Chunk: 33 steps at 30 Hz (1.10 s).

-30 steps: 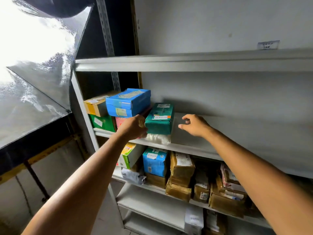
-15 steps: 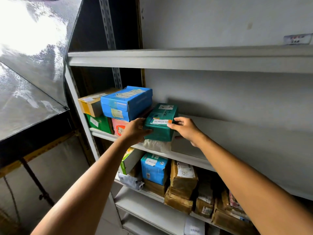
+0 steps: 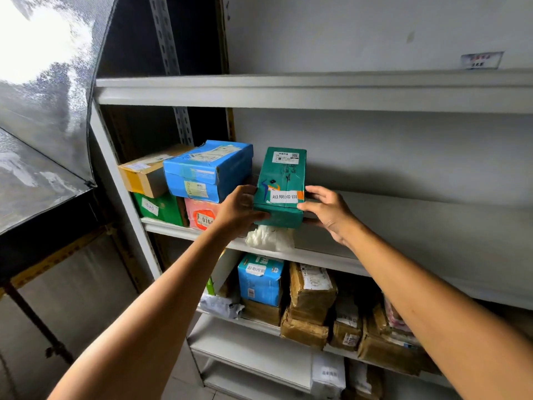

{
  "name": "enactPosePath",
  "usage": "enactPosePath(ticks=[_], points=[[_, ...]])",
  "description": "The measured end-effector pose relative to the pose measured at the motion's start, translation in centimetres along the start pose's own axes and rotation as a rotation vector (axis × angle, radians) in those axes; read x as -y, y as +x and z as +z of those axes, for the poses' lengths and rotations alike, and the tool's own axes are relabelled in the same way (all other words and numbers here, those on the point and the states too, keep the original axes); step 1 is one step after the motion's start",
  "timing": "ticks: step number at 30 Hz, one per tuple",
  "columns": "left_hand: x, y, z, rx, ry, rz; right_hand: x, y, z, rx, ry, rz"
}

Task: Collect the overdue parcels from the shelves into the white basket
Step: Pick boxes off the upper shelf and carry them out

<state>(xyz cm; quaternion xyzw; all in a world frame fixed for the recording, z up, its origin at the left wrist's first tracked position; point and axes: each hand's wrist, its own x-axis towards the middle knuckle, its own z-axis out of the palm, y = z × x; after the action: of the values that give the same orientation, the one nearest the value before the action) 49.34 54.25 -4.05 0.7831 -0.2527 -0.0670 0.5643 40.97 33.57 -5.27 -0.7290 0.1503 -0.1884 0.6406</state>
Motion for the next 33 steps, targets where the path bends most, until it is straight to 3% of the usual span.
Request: enactPosePath(ticks=[10,20,33], points=[[0.4,-0.5,3.8,0.17,-0.066,0.05,-1.0,-5.0,-3.7,-0.162,-0.059,0.003],[-2.3,-2.7,12.5,0.394,-0.178,0.104,-1.6,-12.2,-11.6,-0.391,-0.047,0.047],[-8.7,-15.7,28.1,0.703,-0.25,0.068,-2.5,-30.4,-25.3,-0.596,-0.138,0.108]])
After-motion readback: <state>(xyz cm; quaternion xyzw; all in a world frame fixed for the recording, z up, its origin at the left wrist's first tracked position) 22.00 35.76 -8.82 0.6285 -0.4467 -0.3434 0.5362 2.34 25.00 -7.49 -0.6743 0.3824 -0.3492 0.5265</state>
